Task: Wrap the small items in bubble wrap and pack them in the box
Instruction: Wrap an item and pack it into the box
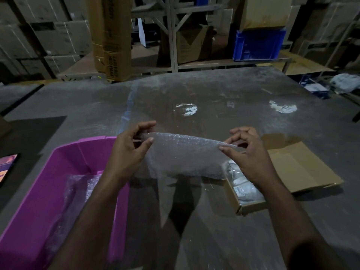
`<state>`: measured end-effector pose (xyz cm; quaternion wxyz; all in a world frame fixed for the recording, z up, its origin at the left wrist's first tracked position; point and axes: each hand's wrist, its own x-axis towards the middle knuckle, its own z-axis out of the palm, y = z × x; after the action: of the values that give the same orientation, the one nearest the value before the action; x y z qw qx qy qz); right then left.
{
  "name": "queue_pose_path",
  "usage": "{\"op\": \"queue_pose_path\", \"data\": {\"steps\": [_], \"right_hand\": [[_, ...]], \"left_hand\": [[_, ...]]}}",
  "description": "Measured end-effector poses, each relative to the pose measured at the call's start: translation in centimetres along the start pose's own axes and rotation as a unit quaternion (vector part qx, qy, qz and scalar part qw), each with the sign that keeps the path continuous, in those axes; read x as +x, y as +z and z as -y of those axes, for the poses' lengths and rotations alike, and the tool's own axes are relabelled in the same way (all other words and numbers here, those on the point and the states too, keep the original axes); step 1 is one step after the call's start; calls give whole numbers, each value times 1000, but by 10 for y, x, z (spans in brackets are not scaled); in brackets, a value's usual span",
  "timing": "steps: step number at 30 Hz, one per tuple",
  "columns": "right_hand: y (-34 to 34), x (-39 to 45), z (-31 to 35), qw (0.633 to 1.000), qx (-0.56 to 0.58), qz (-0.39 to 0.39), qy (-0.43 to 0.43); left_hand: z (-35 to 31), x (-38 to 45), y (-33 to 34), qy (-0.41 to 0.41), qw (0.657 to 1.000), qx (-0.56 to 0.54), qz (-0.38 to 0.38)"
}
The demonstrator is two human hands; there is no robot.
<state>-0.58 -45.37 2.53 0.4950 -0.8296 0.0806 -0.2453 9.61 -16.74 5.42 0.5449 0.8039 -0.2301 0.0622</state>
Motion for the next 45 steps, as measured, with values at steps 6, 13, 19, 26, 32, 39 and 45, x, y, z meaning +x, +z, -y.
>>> {"op": "queue_pose_path", "data": {"steps": [6, 13, 19, 26, 32, 39, 45], "right_hand": [[-1, 2, 6, 988, 145, 41, 42], [3, 10, 25, 973, 231, 18, 26], [6, 19, 27, 940, 335, -10, 65], [3, 18, 11, 941, 319, 12, 112], [7, -2, -6, 927, 264, 169, 206], [4, 5, 3, 941, 280, 59, 181], [26, 5, 27, 936, 290, 35, 197]], "left_hand": [[-4, 5, 3, 20, 1000, -2, -23], [-4, 4, 18, -99, 982, -159, 17], [10, 2, 37, -166, 954, -223, 112], [9, 5, 33, -208, 928, -304, 55], [13, 8, 28, -227, 931, -285, 6], [24, 7, 24, -199, 959, -164, -117], [-9, -9, 40, -63, 991, -77, 94]]}}
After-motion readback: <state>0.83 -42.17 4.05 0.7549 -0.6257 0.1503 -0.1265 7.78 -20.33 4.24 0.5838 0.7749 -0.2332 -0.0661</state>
